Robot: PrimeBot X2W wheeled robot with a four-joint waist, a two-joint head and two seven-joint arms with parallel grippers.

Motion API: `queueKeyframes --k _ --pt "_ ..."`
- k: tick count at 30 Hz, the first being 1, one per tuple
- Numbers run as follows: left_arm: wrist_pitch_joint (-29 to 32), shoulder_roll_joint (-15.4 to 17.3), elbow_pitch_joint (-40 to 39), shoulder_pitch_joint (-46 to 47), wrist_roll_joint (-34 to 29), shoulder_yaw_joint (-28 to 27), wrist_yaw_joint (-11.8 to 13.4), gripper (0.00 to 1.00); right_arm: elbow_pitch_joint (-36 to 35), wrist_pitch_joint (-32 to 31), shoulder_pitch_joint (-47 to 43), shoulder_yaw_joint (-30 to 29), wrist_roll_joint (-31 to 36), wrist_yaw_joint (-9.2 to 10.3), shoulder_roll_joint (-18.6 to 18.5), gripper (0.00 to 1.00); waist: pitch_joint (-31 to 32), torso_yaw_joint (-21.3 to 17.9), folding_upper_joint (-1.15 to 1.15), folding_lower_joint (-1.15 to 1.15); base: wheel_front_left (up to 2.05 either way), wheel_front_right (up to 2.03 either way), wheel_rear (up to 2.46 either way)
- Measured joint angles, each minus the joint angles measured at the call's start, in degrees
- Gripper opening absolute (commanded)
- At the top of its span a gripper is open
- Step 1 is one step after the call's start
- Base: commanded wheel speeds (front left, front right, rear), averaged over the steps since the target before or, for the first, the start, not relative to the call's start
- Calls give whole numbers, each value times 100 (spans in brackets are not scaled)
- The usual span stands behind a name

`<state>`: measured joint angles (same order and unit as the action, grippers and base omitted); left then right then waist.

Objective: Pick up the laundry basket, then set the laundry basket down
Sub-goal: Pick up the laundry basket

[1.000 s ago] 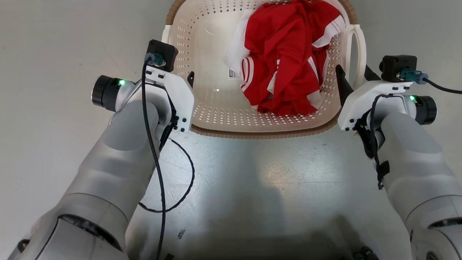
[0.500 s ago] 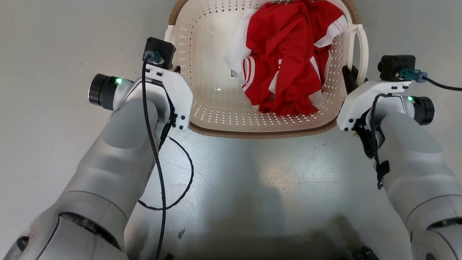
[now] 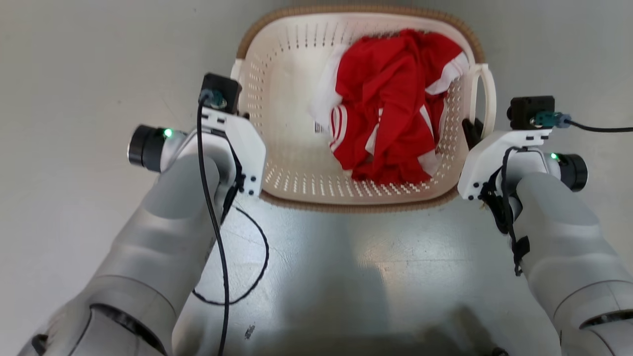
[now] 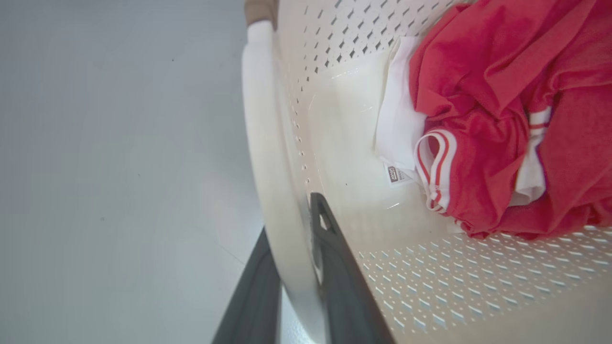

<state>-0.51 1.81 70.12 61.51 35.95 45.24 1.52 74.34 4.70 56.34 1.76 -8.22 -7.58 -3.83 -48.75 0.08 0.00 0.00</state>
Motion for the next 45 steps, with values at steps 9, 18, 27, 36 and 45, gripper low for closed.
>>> queueKeyframes --k 9,18,27,36,45 --pt "69 19 -116 -436 366 255 104 0 9 -349 -215 200 -77 1 -12 0 455 30 0 0 0 0 0" --pt "105 15 -122 -996 770 449 149 0 16 -703 -599 454 -257 1 1 0 1165 -5 0 0 0 0 0" --pt "109 5 -85 -1594 1120 655 151 0 18 -1076 -1193 647 -582 1 45 0 2056 -142 0 0 0 0 0" --pt "304 10 -171 -2305 1433 951 200 0 29 -1426 -1837 999 -1094 1 56 0 3053 -255 0 0 0 0 0" --pt "433 16 -211 -2952 1744 1213 304 0 42 -1657 -2424 1406 -1328 1 65 0 4025 -257 0 0 0 0 0"
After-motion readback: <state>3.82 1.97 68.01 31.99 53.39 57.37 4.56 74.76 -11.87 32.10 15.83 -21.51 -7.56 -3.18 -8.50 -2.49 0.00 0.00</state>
